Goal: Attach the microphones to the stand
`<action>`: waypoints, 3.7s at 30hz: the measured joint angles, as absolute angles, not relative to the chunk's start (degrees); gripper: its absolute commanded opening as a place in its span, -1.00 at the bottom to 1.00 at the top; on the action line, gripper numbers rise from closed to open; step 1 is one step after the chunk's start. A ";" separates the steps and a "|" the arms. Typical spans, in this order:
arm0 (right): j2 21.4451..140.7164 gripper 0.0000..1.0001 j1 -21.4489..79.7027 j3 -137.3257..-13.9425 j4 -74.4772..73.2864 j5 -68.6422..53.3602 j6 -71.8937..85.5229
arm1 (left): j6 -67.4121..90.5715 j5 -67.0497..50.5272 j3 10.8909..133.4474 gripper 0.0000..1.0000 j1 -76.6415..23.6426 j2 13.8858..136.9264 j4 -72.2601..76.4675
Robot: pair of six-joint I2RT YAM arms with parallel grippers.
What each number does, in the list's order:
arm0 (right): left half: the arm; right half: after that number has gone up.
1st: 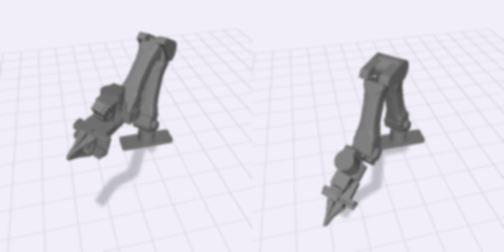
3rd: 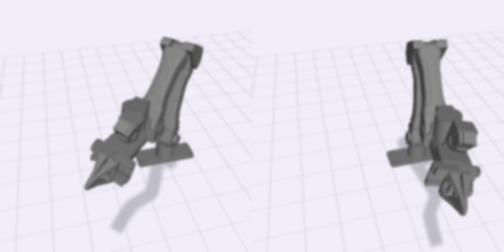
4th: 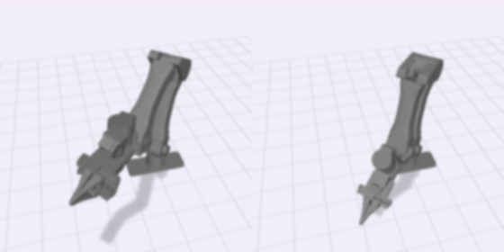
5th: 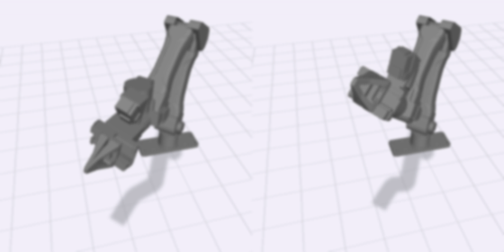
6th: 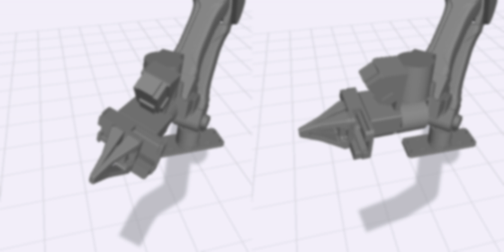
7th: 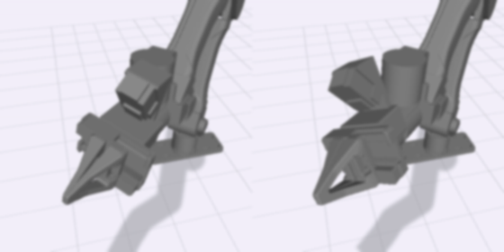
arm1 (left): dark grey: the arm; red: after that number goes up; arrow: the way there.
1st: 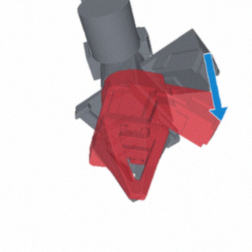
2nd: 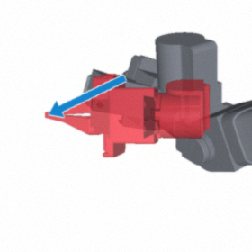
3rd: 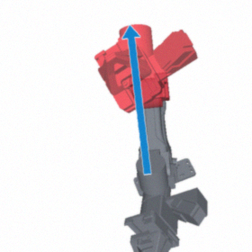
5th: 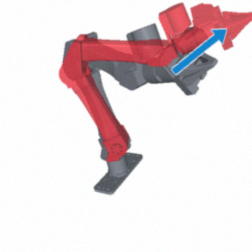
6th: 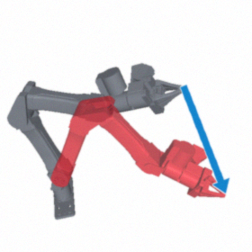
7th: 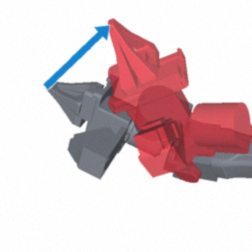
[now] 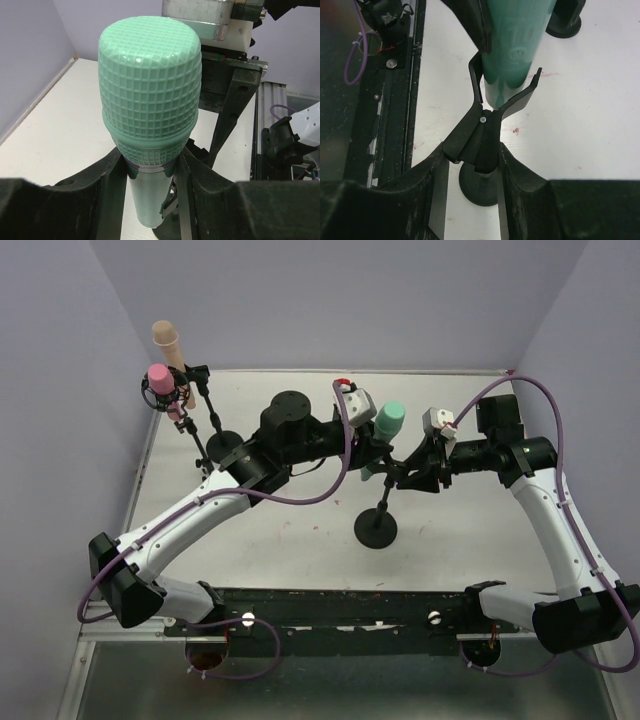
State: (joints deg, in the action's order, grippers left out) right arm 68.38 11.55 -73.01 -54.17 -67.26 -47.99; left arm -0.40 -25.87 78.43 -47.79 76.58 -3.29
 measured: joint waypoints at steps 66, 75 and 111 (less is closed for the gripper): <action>68.27 0.72 8.14 -51.16 -43.00 -73.84 -57.52 | 1.93 -10.98 34.98 0.97 -41.32 27.55 -3.55; 73.34 0.43 8.71 -52.34 -38.15 -74.63 -54.70 | 0.38 -6.02 26.37 0.97 -41.32 22.39 -6.17; 77.84 -0.77 11.68 -53.63 -34.59 -77.71 -53.06 | -0.80 -5.19 26.57 0.97 -39.31 21.65 -6.17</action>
State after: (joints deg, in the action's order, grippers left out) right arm 77.84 11.68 -53.63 -34.59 -77.71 -53.06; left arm -0.80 -5.19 26.57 -39.31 21.65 -6.17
